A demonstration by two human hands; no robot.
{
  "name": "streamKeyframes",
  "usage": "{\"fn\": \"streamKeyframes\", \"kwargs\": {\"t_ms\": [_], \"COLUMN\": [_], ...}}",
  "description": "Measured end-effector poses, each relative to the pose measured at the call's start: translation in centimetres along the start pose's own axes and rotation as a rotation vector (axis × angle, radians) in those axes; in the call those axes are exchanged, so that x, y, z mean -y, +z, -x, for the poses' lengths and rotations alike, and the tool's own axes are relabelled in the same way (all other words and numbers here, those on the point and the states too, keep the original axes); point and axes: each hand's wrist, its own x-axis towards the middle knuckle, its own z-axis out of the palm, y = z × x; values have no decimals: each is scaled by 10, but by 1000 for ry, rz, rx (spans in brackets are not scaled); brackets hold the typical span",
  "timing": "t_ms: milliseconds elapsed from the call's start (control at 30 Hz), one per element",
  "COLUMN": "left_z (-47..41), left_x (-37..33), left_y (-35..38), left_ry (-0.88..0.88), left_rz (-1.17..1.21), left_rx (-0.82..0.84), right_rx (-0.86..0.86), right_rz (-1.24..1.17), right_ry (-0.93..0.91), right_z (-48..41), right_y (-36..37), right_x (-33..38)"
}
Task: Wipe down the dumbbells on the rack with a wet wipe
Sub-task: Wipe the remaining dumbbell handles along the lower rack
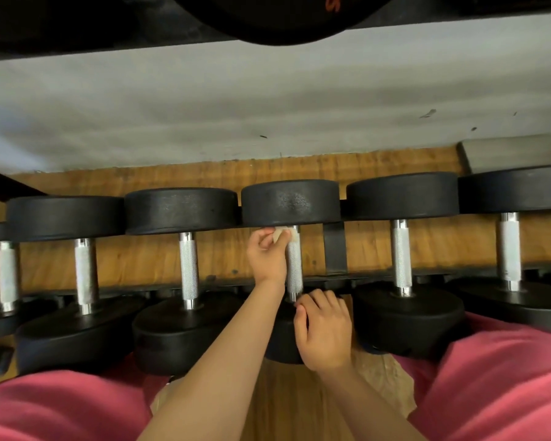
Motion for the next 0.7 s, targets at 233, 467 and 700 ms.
{"fn": "streamKeyframes", "kwargs": {"t_ms": [233, 467, 700], "left_z": [-7, -5, -6], "left_x": [1, 3, -5], "left_y": [14, 12, 6], "left_ry": [-95, -125, -122], "left_rz": [35, 69, -56], "left_rx": [-29, -88, 17], "right_rx": [-1, 12, 14], "right_rz": [-1, -8, -16], "right_ry": [9, 20, 22], "right_z": [-1, 0, 1], "right_y": [1, 0, 0], "right_x": [0, 1, 0]}}
